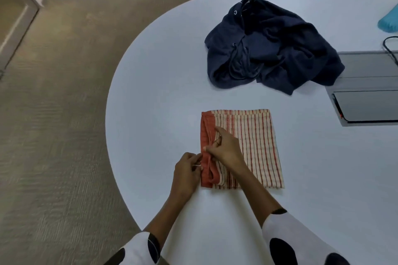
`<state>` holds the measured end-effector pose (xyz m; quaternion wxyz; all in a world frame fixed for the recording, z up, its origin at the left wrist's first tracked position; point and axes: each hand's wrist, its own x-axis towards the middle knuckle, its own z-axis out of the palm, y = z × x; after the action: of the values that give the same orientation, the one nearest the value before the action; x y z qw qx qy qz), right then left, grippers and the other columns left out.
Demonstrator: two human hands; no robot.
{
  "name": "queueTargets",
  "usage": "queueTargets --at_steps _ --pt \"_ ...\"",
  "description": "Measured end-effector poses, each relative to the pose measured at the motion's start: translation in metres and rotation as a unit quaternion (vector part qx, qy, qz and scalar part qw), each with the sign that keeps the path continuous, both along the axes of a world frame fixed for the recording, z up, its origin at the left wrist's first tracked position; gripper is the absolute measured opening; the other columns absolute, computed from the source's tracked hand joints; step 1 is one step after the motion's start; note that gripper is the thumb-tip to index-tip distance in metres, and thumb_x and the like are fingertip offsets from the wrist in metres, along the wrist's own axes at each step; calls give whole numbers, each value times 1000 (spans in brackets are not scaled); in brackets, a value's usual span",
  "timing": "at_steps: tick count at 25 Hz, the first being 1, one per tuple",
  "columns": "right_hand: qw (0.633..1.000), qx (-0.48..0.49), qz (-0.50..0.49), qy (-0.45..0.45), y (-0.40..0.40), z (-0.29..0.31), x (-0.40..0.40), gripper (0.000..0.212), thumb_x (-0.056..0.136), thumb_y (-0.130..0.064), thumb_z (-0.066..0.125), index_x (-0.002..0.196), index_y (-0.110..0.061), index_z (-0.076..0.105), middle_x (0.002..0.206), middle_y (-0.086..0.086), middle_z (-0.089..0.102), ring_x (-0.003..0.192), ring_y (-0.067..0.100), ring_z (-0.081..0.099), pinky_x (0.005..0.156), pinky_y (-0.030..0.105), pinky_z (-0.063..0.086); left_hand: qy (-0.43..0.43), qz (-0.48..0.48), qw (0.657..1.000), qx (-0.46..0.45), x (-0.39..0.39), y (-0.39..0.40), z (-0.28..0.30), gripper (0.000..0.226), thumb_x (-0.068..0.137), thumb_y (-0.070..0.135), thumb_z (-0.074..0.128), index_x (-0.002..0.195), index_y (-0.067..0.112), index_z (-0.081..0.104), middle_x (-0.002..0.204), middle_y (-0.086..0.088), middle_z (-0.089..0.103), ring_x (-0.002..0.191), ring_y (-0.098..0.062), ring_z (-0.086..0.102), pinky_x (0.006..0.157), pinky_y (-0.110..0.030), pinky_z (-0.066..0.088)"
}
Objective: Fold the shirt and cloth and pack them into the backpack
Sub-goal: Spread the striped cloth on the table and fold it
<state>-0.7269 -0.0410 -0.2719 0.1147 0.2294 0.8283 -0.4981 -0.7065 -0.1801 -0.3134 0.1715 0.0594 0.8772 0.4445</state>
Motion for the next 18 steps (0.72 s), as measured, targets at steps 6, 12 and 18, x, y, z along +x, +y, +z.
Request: queueTargets --at_steps 6,12,18 --pt "997 61 47 17 -23 -23 5 40 89 -19 61 127 -12 52 83 3 61 79 16 60 82 32 54 8 -15 1000 1 -4 -3 -3 32 90 -3 53 119 6 62 98 4 56 85 -5 57 79 -12 49" --pt "995 70 22 69 -10 -31 18 34 96 -19 50 129 -12 55 107 3 61 98 13 56 89 22 47 110 -23 993 -36 -6 7 5 48 96 39 35 136 16 49 134 2 49 113 0 47 96 -4 32" --pt "929 289 174 153 21 -65 28 58 96 -34 27 148 -9 23 156 12 25 145 24 19 119 41 17 189 -350 877 -270 -34 2 -15 108 77 81 31 152 9 3 159 -6 -6 147 -22 -7 118 -52 -1"
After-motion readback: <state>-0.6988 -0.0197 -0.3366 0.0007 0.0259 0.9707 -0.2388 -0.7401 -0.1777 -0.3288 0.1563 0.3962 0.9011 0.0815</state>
